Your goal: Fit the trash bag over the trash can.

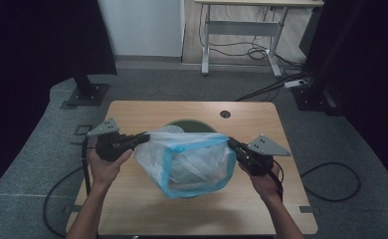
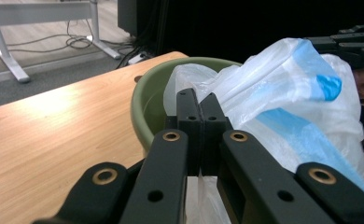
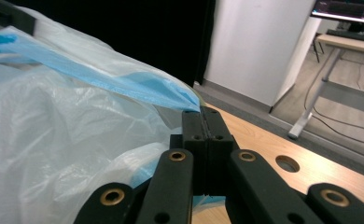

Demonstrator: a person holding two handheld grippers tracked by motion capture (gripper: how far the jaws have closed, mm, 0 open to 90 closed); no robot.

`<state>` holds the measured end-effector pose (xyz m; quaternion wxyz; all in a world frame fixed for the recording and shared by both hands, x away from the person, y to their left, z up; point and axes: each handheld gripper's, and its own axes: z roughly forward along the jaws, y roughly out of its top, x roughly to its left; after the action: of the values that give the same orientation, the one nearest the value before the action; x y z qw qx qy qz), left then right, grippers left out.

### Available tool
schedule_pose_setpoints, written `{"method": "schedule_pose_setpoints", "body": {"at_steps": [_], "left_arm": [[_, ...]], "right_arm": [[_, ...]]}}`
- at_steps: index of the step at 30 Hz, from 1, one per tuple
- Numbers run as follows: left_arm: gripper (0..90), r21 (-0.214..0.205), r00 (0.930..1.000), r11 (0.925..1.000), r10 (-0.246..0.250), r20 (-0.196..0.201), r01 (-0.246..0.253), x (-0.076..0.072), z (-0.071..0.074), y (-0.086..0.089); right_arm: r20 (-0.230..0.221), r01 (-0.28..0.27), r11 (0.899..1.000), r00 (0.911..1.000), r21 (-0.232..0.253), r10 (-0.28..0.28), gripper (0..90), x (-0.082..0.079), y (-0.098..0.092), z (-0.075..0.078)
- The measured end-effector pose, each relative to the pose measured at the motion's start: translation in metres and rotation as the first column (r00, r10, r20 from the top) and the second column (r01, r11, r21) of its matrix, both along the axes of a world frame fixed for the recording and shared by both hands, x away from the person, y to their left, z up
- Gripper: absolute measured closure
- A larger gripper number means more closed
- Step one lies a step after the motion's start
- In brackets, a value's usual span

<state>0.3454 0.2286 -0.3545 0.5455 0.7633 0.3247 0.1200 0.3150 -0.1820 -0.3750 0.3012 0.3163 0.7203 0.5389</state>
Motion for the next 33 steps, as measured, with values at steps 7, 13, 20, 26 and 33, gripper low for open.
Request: {"method": "schedule_pose_setpoints", "body": {"at_steps": [7,13,20,26,33], "left_arm": [[89.7,0.030,0.9998,0.9995,0.009,-0.019,-0.008,0.013,-0.004,-0.002],[89.8,0.021,0.9980,0.9995,0.026,-0.057,-0.025,0.029,-0.007,0.000],[89.8,0.014,0.9922,0.9979,0.064,-0.107,-0.063,0.049,-0.015,0.008],[89.7,0.025,0.9861,0.9961,0.088,-0.141,-0.085,0.062,-0.025,0.011],[89.7,0.044,0.9775,0.9944,0.102,-0.185,-0.095,0.070,-0.038,0.008]], "right_arm": [[-0.018,0.034,0.999,0.9992,-0.012,-0.035,88.4,0.017,0.004,-0.008],[-0.041,0.030,0.999,0.9986,-0.035,-0.032,88.3,0.040,0.006,-0.014],[-0.046,-0.023,1.000,0.9987,0.018,0.024,88.3,0.062,0.008,-0.016],[-0.075,-0.018,1.000,0.9970,-0.004,0.018,87.9,0.079,0.016,-0.021],[-0.132,-0.010,1.000,0.9912,0.002,0.010,87.6,0.095,0.017,-0.031]]}}
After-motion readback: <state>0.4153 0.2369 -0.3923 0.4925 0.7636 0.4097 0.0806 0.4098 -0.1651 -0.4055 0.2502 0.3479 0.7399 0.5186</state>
